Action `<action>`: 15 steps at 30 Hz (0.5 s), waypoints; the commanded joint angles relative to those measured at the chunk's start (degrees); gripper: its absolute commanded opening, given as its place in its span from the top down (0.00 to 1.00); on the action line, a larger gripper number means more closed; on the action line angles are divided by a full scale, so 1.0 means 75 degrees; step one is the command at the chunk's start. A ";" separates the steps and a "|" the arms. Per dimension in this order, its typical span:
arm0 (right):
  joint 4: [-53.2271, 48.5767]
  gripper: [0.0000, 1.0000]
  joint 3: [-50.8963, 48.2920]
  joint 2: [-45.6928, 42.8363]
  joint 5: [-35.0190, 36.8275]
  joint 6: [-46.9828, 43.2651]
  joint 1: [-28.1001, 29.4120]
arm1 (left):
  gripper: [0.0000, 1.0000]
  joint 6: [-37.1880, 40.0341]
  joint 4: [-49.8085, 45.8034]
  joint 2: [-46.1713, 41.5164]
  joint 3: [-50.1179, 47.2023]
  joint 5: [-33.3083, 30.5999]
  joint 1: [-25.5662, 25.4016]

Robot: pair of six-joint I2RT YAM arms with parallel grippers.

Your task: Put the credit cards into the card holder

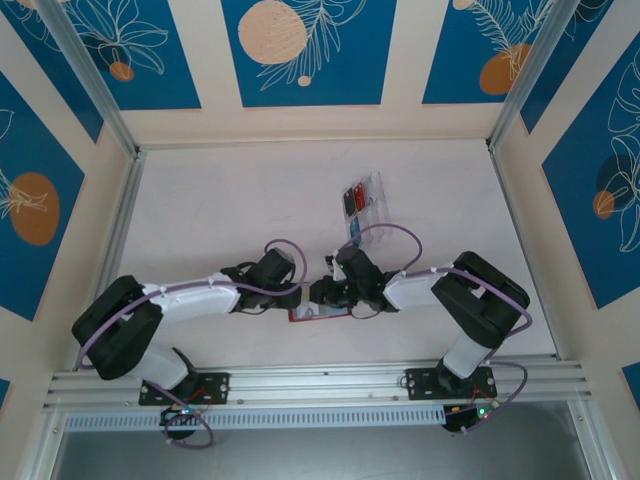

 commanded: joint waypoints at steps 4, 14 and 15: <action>-0.2431 0.67 0.0461 -0.0248 -0.0093 -0.0767 -0.0060 | 0.58 -0.0269 -0.0156 -0.0520 -0.0188 -0.0033 0.0137; -0.4226 0.59 0.1298 -0.0596 0.0501 -0.1373 -0.0072 | 0.73 -0.0144 -0.0024 -0.0192 -0.0282 0.0108 0.0162; -0.4299 0.58 0.1344 -0.0625 0.0491 -0.1446 -0.0072 | 0.75 -0.0112 0.0060 -0.0110 -0.0285 0.0201 0.0156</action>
